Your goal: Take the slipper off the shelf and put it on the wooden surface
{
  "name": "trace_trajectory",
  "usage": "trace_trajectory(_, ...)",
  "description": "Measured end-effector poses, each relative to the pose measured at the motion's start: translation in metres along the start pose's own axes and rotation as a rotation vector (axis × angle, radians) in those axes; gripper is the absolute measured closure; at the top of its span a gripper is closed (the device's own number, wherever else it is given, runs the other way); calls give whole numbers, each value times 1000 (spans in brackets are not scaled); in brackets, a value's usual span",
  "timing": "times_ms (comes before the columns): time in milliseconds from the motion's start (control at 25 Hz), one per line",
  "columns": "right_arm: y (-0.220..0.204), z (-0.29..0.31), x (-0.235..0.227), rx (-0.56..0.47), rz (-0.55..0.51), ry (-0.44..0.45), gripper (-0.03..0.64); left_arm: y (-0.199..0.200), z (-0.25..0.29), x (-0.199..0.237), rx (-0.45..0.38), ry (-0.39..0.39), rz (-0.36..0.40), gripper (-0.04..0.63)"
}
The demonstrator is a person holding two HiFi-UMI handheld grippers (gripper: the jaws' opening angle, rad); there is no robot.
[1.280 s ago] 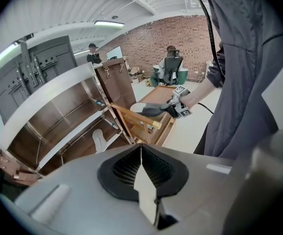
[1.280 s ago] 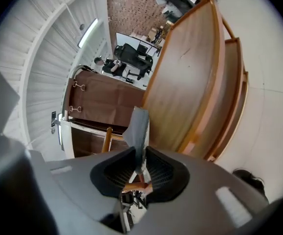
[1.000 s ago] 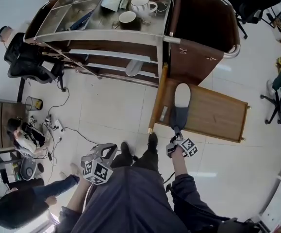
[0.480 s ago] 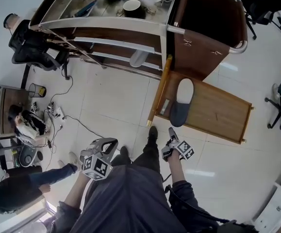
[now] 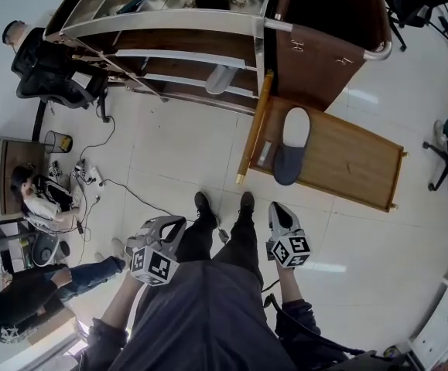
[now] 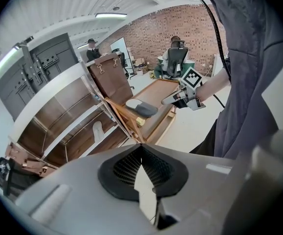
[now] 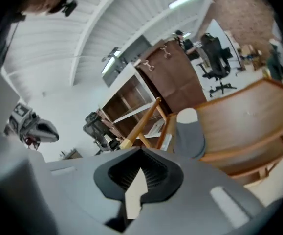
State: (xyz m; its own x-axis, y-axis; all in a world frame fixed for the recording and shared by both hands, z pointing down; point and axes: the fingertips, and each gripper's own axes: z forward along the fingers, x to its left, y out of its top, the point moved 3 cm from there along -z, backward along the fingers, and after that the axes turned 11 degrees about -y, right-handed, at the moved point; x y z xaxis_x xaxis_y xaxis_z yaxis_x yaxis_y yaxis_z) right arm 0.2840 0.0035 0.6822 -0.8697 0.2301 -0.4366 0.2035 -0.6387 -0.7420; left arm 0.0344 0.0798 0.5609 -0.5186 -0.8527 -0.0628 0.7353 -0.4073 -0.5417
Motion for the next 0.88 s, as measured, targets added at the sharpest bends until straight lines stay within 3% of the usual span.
trace_trajectory(120, -1, -17, 23, -12, -145, 2, 617, -1, 0, -7, -18, -22, 21, 578)
trace_trajectory(360, -9, -38, 52, -14, -270, -3, 617, -4, -9, -2, -69, -23, 41, 580)
trace_trajectory(640, -21, -83, 70, -84, -266, -132, 617, -26, -10, -9, -114, -88, 130, 580)
trace_trajectory(880, -59, -133, 137, -159, -340, -232, 617, -77, -48, -36, -216, -85, 221, 580)
